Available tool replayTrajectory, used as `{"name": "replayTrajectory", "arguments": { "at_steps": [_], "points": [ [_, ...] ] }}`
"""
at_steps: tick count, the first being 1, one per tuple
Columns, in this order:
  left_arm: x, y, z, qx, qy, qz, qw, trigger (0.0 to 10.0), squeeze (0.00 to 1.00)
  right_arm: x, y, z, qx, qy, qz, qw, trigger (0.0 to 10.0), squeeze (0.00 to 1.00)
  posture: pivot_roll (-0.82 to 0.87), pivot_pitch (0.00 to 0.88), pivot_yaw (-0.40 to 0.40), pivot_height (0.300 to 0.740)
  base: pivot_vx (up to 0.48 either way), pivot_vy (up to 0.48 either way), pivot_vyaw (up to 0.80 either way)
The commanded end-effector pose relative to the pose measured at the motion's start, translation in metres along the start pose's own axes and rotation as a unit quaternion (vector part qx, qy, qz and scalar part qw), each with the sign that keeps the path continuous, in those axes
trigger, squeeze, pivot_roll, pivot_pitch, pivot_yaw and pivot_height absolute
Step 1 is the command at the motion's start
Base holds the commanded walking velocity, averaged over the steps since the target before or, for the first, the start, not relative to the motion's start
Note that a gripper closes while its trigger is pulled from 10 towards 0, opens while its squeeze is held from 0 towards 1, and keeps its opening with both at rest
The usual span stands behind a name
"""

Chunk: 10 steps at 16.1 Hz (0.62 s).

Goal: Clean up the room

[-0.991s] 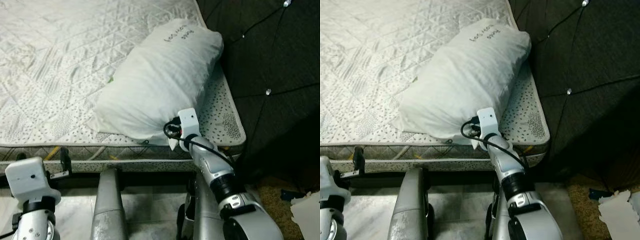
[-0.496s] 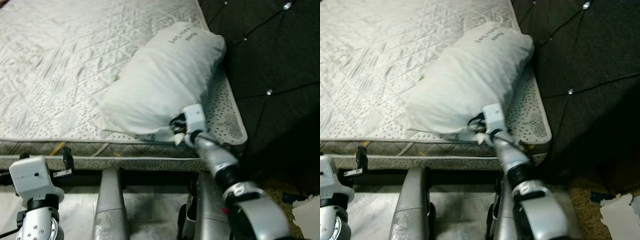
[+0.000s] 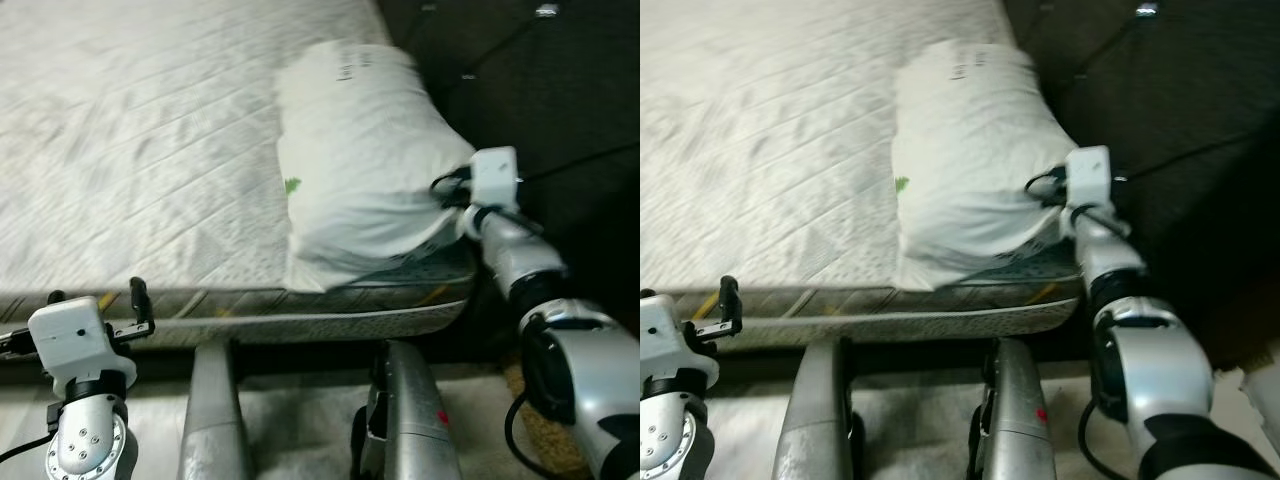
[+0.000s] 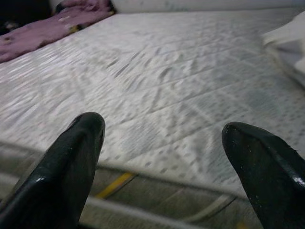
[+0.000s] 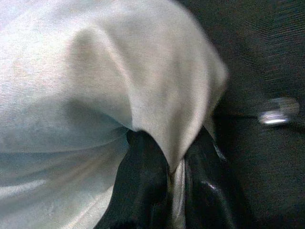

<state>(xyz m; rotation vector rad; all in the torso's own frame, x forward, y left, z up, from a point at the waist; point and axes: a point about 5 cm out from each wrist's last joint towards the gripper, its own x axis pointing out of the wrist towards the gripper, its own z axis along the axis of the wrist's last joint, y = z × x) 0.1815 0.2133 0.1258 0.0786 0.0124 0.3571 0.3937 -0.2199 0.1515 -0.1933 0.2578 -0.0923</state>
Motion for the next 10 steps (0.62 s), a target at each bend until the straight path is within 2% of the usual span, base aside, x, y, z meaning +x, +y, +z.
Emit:
{"name": "replayTrajectory", "arguments": {
  "at_steps": [1,3,4,5,6,8,10],
  "points": [
    [0.001,-0.001,-0.004,0.007,0.004,-0.001,1.000,10.0,0.00,0.001,-0.012,0.033,0.009,-0.061,-0.027,0.998,0.0,0.00,0.11,0.013,-0.041,0.546,0.000,0.000,0.00],
    [0.008,-0.003,0.000,0.009,-0.005,-0.009,1.000,10.0,0.00,0.000,-0.024,0.036,0.017,-0.070,-0.048,0.996,0.0,0.00,0.10,0.000,-0.032,0.546,0.000,0.000,0.00],
    [0.014,-0.002,0.001,0.010,-0.010,-0.009,1.000,10.0,0.00,0.000,-0.022,0.026,0.017,-0.056,-0.040,0.997,0.0,0.00,0.10,0.000,-0.032,0.546,0.000,0.000,0.00],
    [0.015,-0.002,0.001,0.010,-0.012,-0.009,1.000,10.0,0.00,0.000,-0.017,0.018,0.010,-0.048,-0.028,0.998,0.0,0.00,0.09,0.000,-0.028,0.546,0.000,0.000,0.00],
    [0.015,-0.005,0.000,0.009,-0.011,-0.014,1.000,10.0,0.00,-0.001,-0.004,-0.002,0.004,-0.030,-0.002,1.000,0.0,0.00,0.09,0.000,-0.026,0.546,0.000,0.000,0.00],
    [0.014,-0.007,-0.001,0.008,-0.008,-0.019,1.000,10.0,0.00,-0.005,0.012,-0.026,0.001,-0.009,0.030,1.000,0.0,0.00,0.09,0.006,-0.025,0.546,0.000,0.000,0.00],
    [0.013,-0.006,-0.003,0.008,-0.004,-0.018,1.000,10.0,0.00,-0.009,0.021,-0.040,0.002,0.000,0.046,0.999,0.0,0.00,0.09,0.016,-0.025,0.546,0.000,0.000,0.00]
  ]
}}
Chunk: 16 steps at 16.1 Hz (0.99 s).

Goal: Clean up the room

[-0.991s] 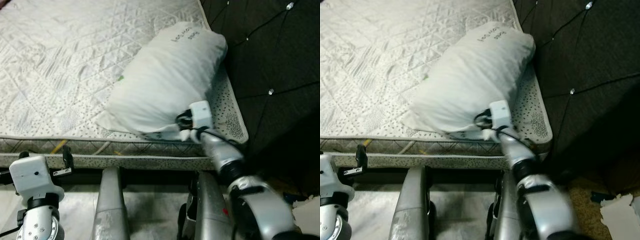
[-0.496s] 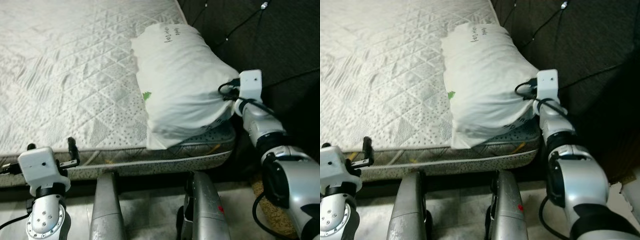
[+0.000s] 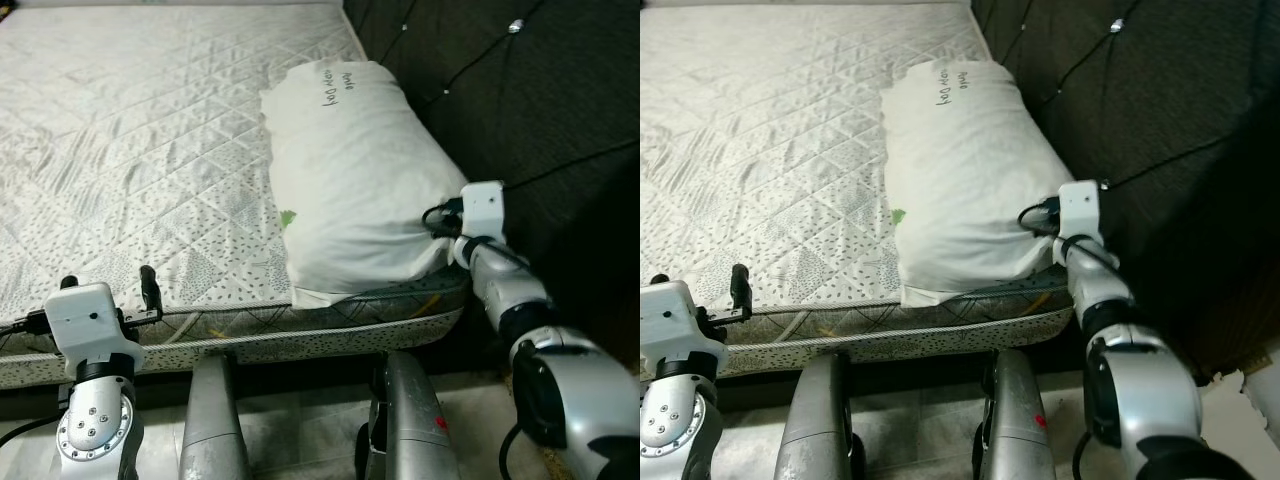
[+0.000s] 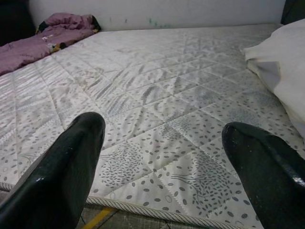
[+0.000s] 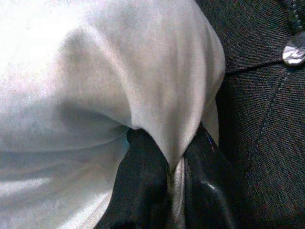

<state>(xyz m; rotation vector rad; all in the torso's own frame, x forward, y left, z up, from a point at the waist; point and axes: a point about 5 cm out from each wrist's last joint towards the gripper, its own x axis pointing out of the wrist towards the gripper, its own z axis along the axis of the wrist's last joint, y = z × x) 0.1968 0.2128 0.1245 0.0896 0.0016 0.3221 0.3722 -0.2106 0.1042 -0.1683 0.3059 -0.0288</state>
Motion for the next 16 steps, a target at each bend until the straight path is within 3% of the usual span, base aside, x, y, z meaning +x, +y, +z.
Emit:
{"name": "replayTrajectory", "arguments": {
  "at_steps": [1,4,8,13,14,16],
  "points": [
    [-0.002,0.000,-0.003,0.003,0.005,-0.002,1.000,10.0,0.00,-0.001,0.009,0.002,-0.002,-0.020,0.022,1.000,0.0,0.00,0.09,0.017,-0.024,0.546,0.000,0.000,0.00],
    [-0.002,0.000,-0.004,0.002,0.006,-0.003,1.000,10.0,0.00,-0.012,0.023,-0.012,0.003,-0.035,0.054,0.998,0.0,0.00,0.08,0.014,-0.025,0.546,0.000,0.000,0.00],
    [-0.002,0.000,-0.003,0.002,0.006,-0.003,1.000,10.0,0.00,-0.049,0.055,-0.040,0.009,-0.028,0.124,0.992,0.0,0.00,0.08,0.024,-0.017,0.546,0.000,0.000,0.00],
    [-0.001,0.002,-0.002,0.005,0.006,-0.003,1.000,10.0,0.00,-0.062,0.056,-0.039,0.009,-0.017,0.139,0.990,0.0,0.00,0.08,0.029,-0.010,0.546,0.000,0.000,0.00],
    [-0.001,0.002,-0.002,0.005,0.006,-0.003,1.000,10.0,0.00,-0.062,0.056,-0.039,0.008,-0.012,0.142,0.990,0.0,0.00,0.08,0.031,-0.008,0.546,0.000,0.000,0.00],
    [0.002,-0.001,-0.001,0.002,0.003,-0.005,1.000,10.0,0.00,-0.037,0.049,-0.018,-0.012,-0.021,0.130,0.991,0.0,0.00,0.08,0.032,0.001,0.546,0.000,0.000,0.00]
  ]
}}
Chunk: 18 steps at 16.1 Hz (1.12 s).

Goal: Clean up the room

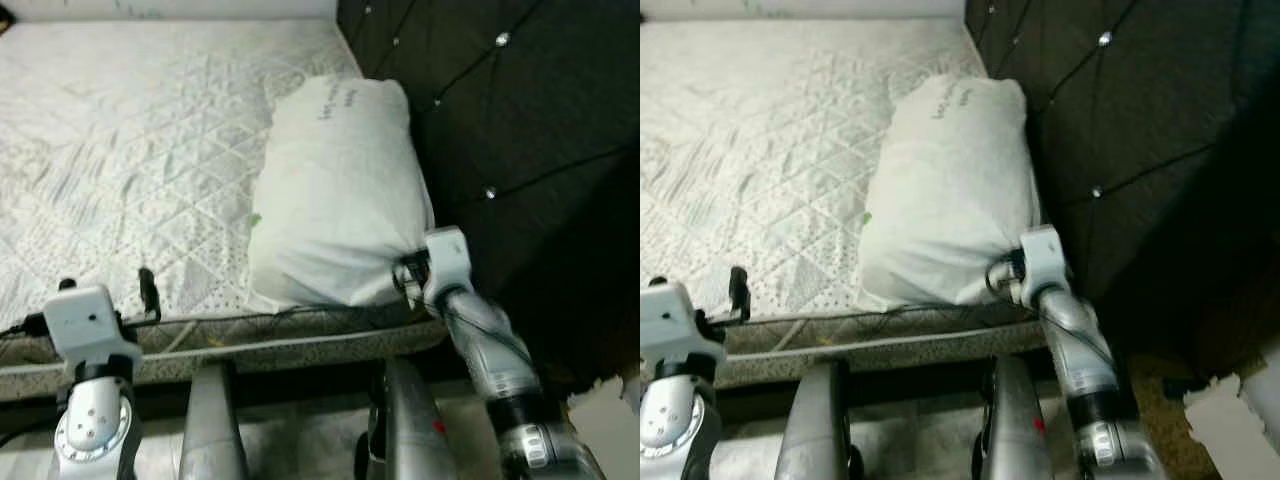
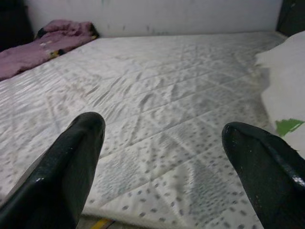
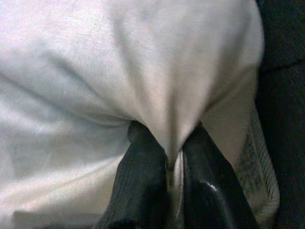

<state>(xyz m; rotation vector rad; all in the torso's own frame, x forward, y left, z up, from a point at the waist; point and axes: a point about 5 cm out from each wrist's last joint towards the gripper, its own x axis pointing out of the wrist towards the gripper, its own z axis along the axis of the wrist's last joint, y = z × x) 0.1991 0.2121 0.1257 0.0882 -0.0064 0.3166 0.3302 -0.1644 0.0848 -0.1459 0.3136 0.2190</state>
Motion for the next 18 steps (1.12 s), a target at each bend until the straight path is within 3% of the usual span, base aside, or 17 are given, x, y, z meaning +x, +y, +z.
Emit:
{"name": "replayTrajectory", "arguments": {
  "at_steps": [1,3,5,7,10,13,14,15,17,18],
  "points": [
    [0.000,-0.001,-0.002,0.003,0.007,-0.003,1.000,10.0,0.00,0.006,-0.006,0.015,-0.012,-0.021,-0.003,1.000,0.0,0.00,0.08,0.031,0.001,0.546,0.000,0.000,0.00],
    [0.000,0.002,-0.001,0.004,0.005,0.001,1.000,10.0,0.00,0.020,-0.044,0.055,-0.020,-0.046,-0.069,0.996,0.0,0.00,0.09,0.030,-0.008,0.546,0.000,0.000,0.00],
    [0.000,0.008,-0.001,0.005,0.004,0.015,1.000,10.0,0.00,0.017,-0.086,0.091,-0.025,-0.069,-0.144,0.987,0.0,0.00,0.10,0.028,-0.021,0.546,0.000,0.000,0.00],
    [-0.001,0.007,-0.001,0.005,0.003,0.019,1.000,10.0,0.00,0.013,-0.104,0.106,-0.040,-0.073,-0.172,0.982,0.0,0.00,0.10,0.027,-0.026,0.546,0.000,0.000,0.00],
    [0.001,0.007,0.001,0.006,-0.005,0.025,1.000,10.0,0.00,0.011,-0.111,0.115,-0.046,-0.075,-0.183,0.979,0.0,0.00,0.10,0.025,-0.034,0.546,0.000,0.000,0.00],
    [0.007,0.005,0.004,0.010,-0.011,0.038,0.999,10.0,0.00,0.025,-0.083,0.081,-0.046,-0.026,-0.124,0.991,0.0,0.00,0.10,0.016,-0.035,0.546,0.000,0.000,0.00],
    [0.008,0.005,0.005,0.010,-0.011,0.040,0.999,10.0,0.00,0.026,-0.076,0.073,-0.047,-0.016,-0.114,0.992,7.6,0.00,0.11,0.016,-0.036,0.546,0.000,0.000,0.00],
    [0.012,0.007,0.007,0.009,-0.017,0.049,0.999,10.0,0.00,0.030,-0.057,0.049,-0.041,0.007,-0.092,0.995,10.0,0.00,0.11,0.013,-0.036,0.546,0.000,0.000,0.00],
    [0.015,0.007,0.010,-0.001,-0.031,0.031,0.999,10.0,0.00,0.032,-0.046,0.036,-0.001,0.011,-0.088,0.996,10.0,1.00,0.11,0.007,-0.037,0.546,0.000,0.000,0.00],
    [0.016,0.009,0.011,0.009,-0.036,0.043,0.998,10.0,0.00,0.033,-0.043,0.034,0.002,0.007,-0.100,0.995,10.0,1.00,0.12,0.000,-0.042,0.546,0.000,0.000,0.00]
  ]
}}
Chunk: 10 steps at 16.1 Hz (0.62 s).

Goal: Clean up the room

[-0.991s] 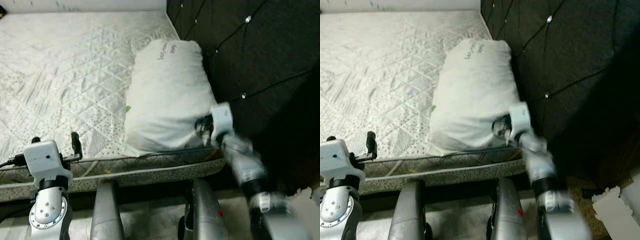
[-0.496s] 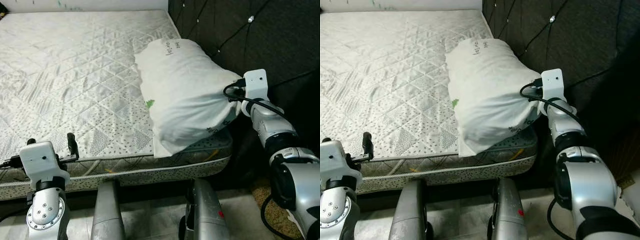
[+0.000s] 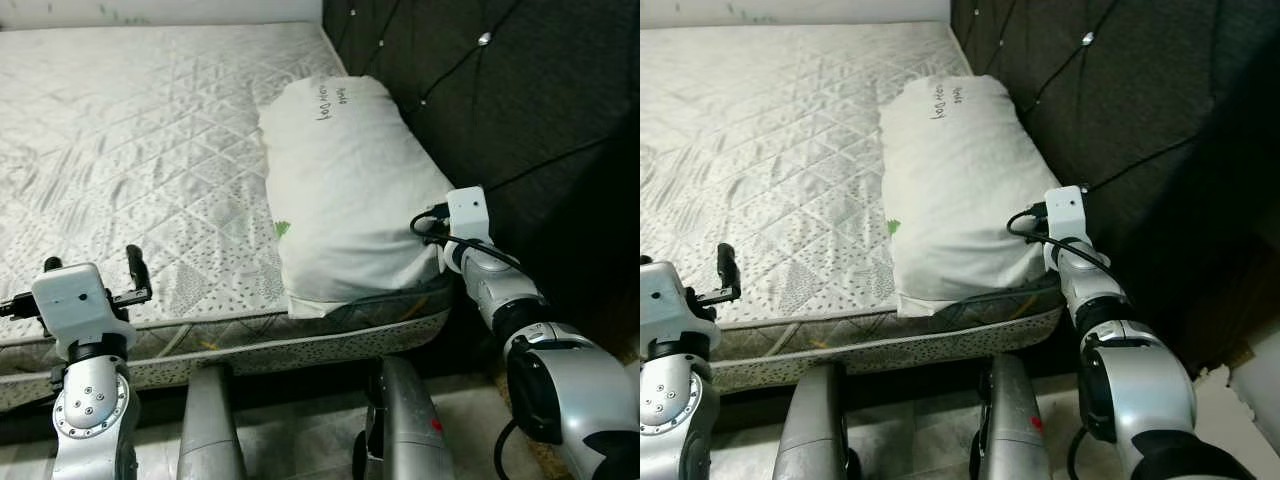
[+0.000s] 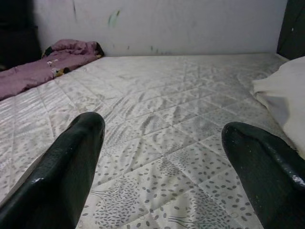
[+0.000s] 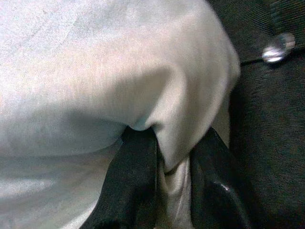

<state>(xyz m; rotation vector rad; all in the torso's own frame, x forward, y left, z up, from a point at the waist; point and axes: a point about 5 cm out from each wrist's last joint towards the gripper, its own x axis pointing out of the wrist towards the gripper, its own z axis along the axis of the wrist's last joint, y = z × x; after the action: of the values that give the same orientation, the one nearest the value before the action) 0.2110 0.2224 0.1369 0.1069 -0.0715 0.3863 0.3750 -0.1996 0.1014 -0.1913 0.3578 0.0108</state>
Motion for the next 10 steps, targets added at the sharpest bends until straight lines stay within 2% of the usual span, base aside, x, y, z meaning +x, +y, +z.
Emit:
{"name": "replayTrajectory", "arguments": {
  "at_steps": [1,3,5,6,7,8,9,10],
  "points": [
    [0.002,0.003,0.002,0.005,-0.010,0.010,1.000,10.0,0.00,0.002,0.004,0.015,0.013,-0.029,-0.006,0.999,10.0,1.00,0.12,0.000,-0.046,0.546,0.000,0.000,0.00],
    [0.004,0.004,0.005,0.007,-0.020,0.021,1.000,10.0,0.00,0.003,0.004,0.024,-0.005,-0.043,-0.021,0.999,10.0,1.00,0.13,0.000,-0.057,0.546,0.000,0.000,0.00],
    [0.005,0.006,0.006,-0.001,-0.026,0.037,0.999,10.0,0.00,0.003,0.008,0.050,-0.049,-0.100,-0.020,0.994,10.0,1.00,0.11,0.000,-0.074,0.546,0.000,0.000,0.00],
    [0.005,0.002,0.007,-0.034,-0.023,0.030,0.999,10.0,0.00,0.002,0.015,0.070,-0.063,-0.150,-0.017,0.987,10.0,1.00,0.10,0.000,-0.076,0.546,0.000,0.000,0.00],
    [0.005,0.000,0.007,-0.035,-0.010,0.036,0.999,10.0,0.00,0.001,0.018,0.076,-0.086,-0.168,-0.030,0.982,10.0,1.00,0.10,0.000,-0.076,0.546,0.000,0.000,0.00],
    [0.006,-0.001,0.005,-0.016,0.003,0.061,0.998,10.0,0.00,0.000,0.024,0.074,-0.098,-0.174,-0.012,0.980,10.0,1.00,0.08,0.000,-0.075,0.546,0.000,0.000,0.00],
    [0.008,-0.006,0.004,-0.007,0.004,0.053,0.999,10.0,0.00,-0.001,0.032,0.063,-0.121,-0.175,0.028,0.977,10.0,1.00,0.07,0.000,-0.073,0.546,0.000,0.000,0.00],
    [0.008,-0.012,0.005,-0.034,-0.004,0.021,0.999,10.0,0.00,-0.001,0.032,0.053,-0.103,-0.157,0.036,0.982,10.0,1.00,0.06,0.000,-0.070,0.546,0.000,0.000,0.00]
  ]
}}
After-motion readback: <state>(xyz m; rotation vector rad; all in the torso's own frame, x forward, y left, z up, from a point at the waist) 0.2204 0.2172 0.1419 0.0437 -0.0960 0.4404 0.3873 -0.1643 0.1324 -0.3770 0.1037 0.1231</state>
